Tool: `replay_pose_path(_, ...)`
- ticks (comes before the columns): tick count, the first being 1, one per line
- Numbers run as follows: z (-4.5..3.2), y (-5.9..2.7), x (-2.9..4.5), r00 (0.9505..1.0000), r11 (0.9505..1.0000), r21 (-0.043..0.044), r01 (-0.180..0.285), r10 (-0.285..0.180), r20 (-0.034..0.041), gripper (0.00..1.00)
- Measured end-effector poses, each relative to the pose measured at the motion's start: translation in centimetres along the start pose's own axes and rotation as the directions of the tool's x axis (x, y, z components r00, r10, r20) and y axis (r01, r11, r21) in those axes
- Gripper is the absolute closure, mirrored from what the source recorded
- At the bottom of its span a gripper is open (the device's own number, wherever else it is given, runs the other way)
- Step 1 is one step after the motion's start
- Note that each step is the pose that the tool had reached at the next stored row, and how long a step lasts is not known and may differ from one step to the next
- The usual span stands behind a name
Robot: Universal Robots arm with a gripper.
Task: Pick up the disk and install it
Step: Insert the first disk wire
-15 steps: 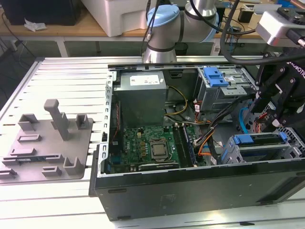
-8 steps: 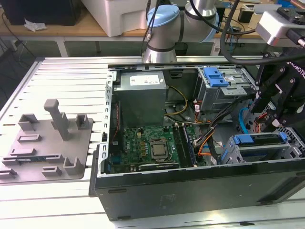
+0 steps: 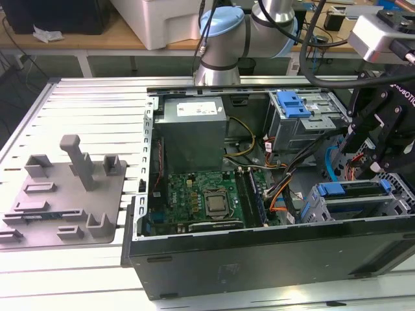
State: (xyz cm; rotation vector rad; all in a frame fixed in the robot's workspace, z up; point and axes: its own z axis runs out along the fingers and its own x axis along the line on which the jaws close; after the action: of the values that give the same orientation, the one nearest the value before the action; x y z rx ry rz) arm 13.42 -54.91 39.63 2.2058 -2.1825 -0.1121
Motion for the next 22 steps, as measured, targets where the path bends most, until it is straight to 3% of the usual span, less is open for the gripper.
replay_pose_path(5,0.01,0.00,-0.14,1.0000,1.0000,-0.0001,0.000,0.000,-0.0052,0.50)
replay_pose_path(8,0.05,-0.01,-0.80,0.9999,1.0000,-0.0002,-0.001,0.001,-0.0164,0.50)
replay_pose_path(9,0.09,-0.01,-1.05,0.9997,1.0000,-0.0002,-0.002,0.002,-0.0224,0.50)
replay_pose_path(11,0.26,-0.04,-1.73,0.9991,1.0000,-0.0004,-0.003,0.003,-0.0411,0.50)
replay_pose_path(13,0.38,-0.05,-2.09,0.9987,1.0000,-0.0004,-0.003,0.003,-0.0500,0.50)
replay_pose_path(14,0.80,-0.09,-3.08,0.9974,1.0000,-0.0006,-0.005,0.005,-0.0714,0.50)
replay_pose_path(16,0.92,-0.83,-3.40,0.9972,1.0000,-0.0004,-0.005,0.005,-0.0750,0.50)
replay_pose_path(19,0.84,-3.58,-3.56,0.9972,1.0000,0.0004,-0.008,0.008,-0.0746,0.50)
replay_pose_path(22,0.90,-4.82,-3.78,0.9944,0.9970,0.0022,-0.078,0.078,-0.0721,0.50)
